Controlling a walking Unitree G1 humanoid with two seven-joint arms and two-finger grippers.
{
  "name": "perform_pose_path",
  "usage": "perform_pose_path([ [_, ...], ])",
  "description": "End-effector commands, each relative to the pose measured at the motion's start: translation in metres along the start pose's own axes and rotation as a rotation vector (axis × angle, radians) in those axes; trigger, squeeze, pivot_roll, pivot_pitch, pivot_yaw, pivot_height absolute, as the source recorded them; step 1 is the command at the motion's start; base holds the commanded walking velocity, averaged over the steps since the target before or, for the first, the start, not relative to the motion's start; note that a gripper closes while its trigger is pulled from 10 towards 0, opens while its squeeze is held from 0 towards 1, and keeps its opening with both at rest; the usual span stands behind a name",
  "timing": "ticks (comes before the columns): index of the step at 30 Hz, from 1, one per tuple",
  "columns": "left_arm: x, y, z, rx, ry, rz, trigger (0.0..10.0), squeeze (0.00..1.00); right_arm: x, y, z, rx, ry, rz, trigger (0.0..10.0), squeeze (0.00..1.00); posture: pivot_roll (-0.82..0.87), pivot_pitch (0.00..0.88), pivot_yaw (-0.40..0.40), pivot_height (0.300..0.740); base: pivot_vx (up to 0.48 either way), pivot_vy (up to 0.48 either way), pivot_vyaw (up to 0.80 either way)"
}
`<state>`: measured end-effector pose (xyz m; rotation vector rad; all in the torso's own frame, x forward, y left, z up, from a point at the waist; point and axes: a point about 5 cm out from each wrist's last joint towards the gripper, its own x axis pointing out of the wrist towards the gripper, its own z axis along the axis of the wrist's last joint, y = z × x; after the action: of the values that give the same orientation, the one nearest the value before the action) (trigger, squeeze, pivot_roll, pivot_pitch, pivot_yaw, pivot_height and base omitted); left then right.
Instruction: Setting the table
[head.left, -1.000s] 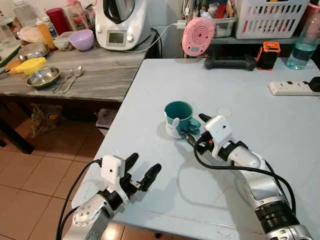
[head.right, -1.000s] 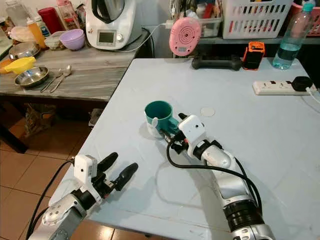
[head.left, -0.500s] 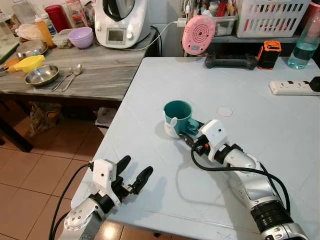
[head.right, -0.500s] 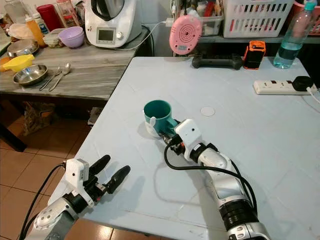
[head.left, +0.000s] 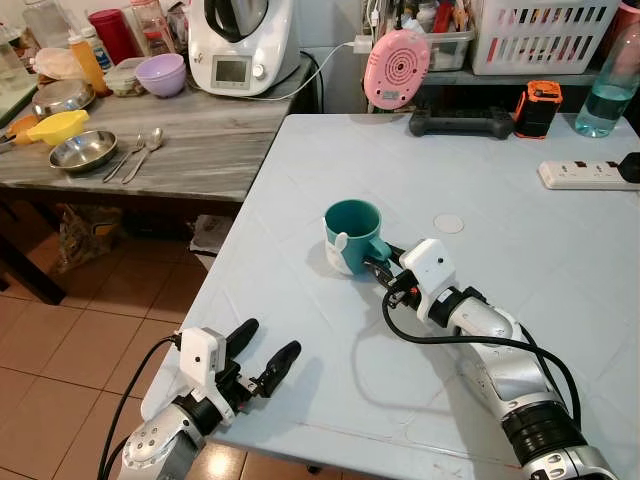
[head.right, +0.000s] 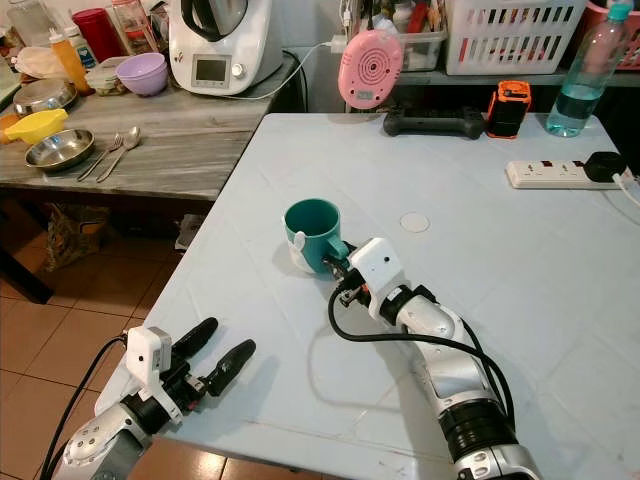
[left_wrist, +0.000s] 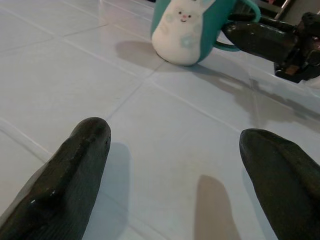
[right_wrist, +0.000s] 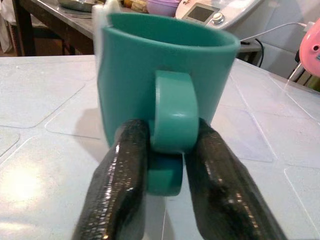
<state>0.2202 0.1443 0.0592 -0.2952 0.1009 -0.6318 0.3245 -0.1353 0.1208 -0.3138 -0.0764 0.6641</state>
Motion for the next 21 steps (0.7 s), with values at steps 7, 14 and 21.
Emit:
perform_pose_path([
  [7, 0.010, -0.023, 0.027, -0.021, -0.081, -0.029, 10.0, 0.00, 0.004, -0.001, 0.009, -0.027, -0.038, -0.016, 4.9, 0.00, -0.15, 0.094, 0.107, 0.740, 0.000, 0.000, 0.00],
  [14, 0.033, -0.038, 0.050, -0.043, -0.103, -0.082, 10.0, 0.00, 0.005, -0.001, 0.011, -0.028, -0.046, -0.036, 10.0, 0.00, -0.16, 0.090, 0.104, 0.740, 0.000, 0.000, 0.00],
  [21, 0.034, -0.044, 0.054, -0.050, -0.091, -0.095, 10.0, 0.00, 0.005, -0.003, 0.014, -0.023, -0.060, -0.068, 10.0, 0.00, -0.17, 0.085, 0.107, 0.740, 0.000, 0.000, 0.00],
])
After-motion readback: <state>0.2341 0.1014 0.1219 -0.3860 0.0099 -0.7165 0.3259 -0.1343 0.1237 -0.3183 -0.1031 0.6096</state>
